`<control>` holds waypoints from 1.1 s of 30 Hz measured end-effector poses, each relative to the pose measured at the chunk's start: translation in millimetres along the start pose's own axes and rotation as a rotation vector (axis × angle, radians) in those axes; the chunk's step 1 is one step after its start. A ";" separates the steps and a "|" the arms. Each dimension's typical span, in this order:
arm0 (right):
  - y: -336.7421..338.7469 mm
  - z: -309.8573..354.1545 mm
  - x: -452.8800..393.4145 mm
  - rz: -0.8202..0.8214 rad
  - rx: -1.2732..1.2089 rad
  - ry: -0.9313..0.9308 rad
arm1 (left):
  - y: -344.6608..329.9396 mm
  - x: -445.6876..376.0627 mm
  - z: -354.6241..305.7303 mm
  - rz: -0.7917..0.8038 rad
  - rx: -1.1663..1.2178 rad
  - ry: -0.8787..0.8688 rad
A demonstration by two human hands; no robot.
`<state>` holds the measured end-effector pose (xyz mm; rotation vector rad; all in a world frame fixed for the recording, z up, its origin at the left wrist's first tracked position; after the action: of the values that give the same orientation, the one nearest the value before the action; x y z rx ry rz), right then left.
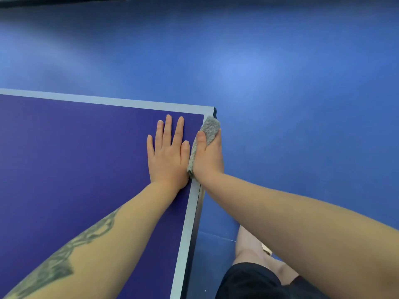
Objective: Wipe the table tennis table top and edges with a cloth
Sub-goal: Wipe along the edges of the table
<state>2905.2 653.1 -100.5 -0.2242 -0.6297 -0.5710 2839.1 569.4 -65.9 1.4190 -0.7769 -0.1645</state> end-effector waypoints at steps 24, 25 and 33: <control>57.6 63.7 -16.2 0.140 0.376 -0.140 | 12.9 2.0 -3.8 0.114 0.079 0.025; 63.9 71.4 -14.4 0.174 0.453 -0.138 | 20.9 -0.1 -4.7 0.137 0.121 0.041; 93.9 151.0 -22.1 0.290 1.165 -0.032 | 110.9 -49.5 -8.1 0.067 0.444 0.098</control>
<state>2869.6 795.1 2.7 0.7628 -0.8493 0.1351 2769.1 623.4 17.7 1.8011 -0.8090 0.1388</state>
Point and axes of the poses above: each hand's wrist, its own x-axis away from the middle knuckle, its own y-axis out of the back of the hand, z = x × y, the point moved 5 cm from there along -x, towards the middle knuckle, and after that the axes turned 14 degrees about z, right-handed, at the moved point
